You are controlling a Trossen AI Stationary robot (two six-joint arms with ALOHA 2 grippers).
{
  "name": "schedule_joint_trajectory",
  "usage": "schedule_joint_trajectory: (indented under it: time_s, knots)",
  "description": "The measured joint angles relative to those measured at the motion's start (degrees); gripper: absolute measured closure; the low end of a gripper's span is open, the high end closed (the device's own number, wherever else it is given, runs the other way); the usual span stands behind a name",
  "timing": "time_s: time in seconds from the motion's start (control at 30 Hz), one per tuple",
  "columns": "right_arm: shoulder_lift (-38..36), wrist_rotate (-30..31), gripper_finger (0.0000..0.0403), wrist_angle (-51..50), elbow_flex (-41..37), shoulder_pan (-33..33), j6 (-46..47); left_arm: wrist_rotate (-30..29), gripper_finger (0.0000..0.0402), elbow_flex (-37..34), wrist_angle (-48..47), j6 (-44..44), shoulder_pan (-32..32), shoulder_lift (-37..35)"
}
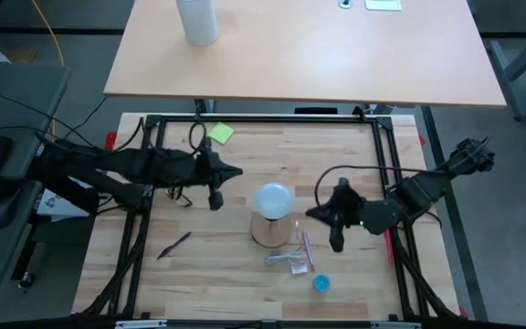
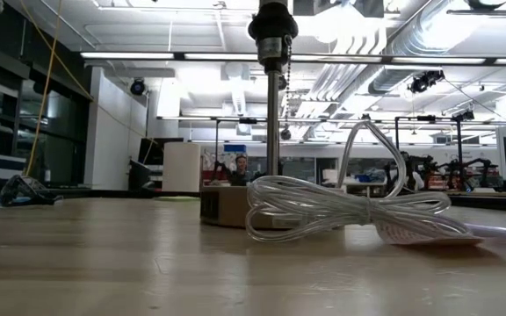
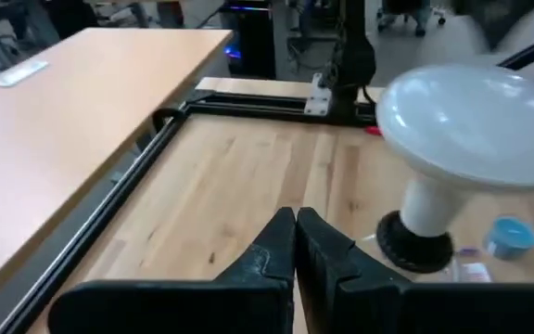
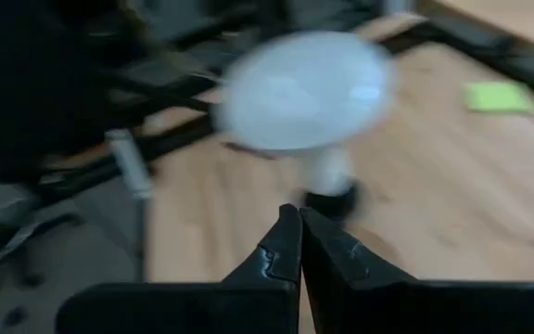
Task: Screw lightbulb
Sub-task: Remove the lightbulb from the lamp
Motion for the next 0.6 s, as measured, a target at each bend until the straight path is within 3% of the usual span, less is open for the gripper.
schedule_joint_trajectory:
  time_s: [0.13, 0.33, 0.6]
  knots:
    - [2.37, -6.29, 0.0403, 10.24, 0.0, -0.07, -6.25, 5.23, 0.0401, -0.3, 2.45, 2.12, 4.17, 2.88]
    - [6.85, -7.34, 0.0403, 19.97, 0.0, -2.02, -11.23, 17.75, 0.0401, -0.28, 16.18, 2.58, 7.79, 8.8]
    - [9.6, -4.87, 0.0403, 20.56, 0.02, -5.94, -11.02, 21.97, 0.0401, -0.28, 16.67, -1.77, 5.6, 9.95]
